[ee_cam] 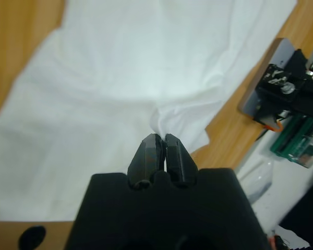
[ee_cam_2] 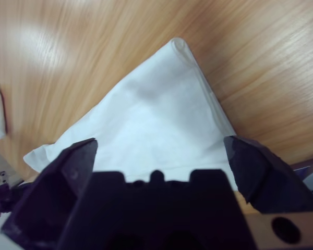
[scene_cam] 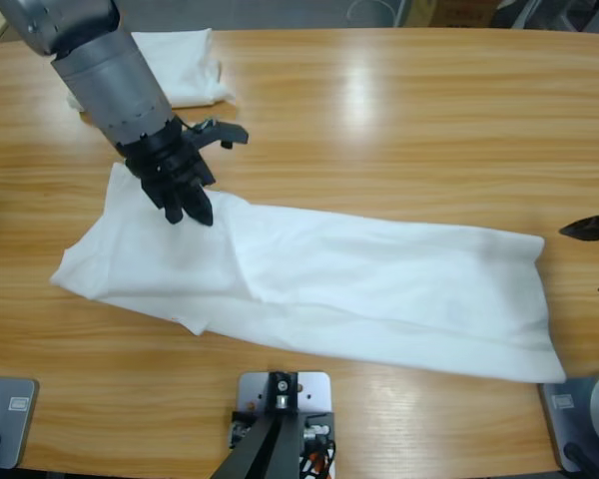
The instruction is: Fold clothes
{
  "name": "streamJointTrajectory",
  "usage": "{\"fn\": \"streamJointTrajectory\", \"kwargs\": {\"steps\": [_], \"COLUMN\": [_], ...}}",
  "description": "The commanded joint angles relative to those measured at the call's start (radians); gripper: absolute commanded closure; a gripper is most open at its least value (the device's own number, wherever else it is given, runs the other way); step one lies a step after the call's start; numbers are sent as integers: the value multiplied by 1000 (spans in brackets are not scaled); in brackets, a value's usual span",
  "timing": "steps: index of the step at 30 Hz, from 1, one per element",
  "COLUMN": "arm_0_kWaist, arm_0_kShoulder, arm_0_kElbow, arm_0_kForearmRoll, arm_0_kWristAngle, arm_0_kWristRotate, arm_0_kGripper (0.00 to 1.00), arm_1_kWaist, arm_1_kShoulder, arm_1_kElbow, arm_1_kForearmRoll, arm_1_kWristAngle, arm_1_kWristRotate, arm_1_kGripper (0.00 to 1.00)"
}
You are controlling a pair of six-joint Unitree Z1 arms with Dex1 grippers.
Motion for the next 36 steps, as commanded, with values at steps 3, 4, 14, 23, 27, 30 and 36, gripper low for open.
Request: {"fn": "streamJointTrajectory", "kwargs": {"steps": [3, 4, 14, 23, 27, 30, 36], "arm_0_kWaist": [-2, -2, -2, 195, 115, -13, -119], "arm_0_kShoulder": [159, 168, 200, -76, -148, -173, -162], "arm_0_kElbow": [-192, -191, -199, -164, 62, 182, 289], "arm_0_kForearmRoll": [120, 126, 134, 40, -23, -94, -169], "arm_0_kWristAngle": [37, 36, 10, 42, 41, 99, 359], "arm_0_kWristRotate": [13, 11, -10, -195, -29, 160, 360], "arm_0_kGripper": [1000, 983, 122, 52, 12, 17, 82], "arm_1_kWaist": [5, 5, 5, 5, 12, 45, 96], "arm_1_kShoulder": [16, 16, 13, 4, -16, -31, -52], "arm_1_kElbow": [37, 37, 39, 47, 53, 59, 62], "arm_1_kForearmRoll": [-12, -12, -14, -26, -29, -34, -37], "arm_1_kWristAngle": [3, 4, 7, 14, 17, 18, 17], "arm_1_kWristRotate": [-11, -11, -11, -15, -47, -61, -72], "arm_1_kGripper": [9, 9, 4, 5, 9, 9, 13]}}
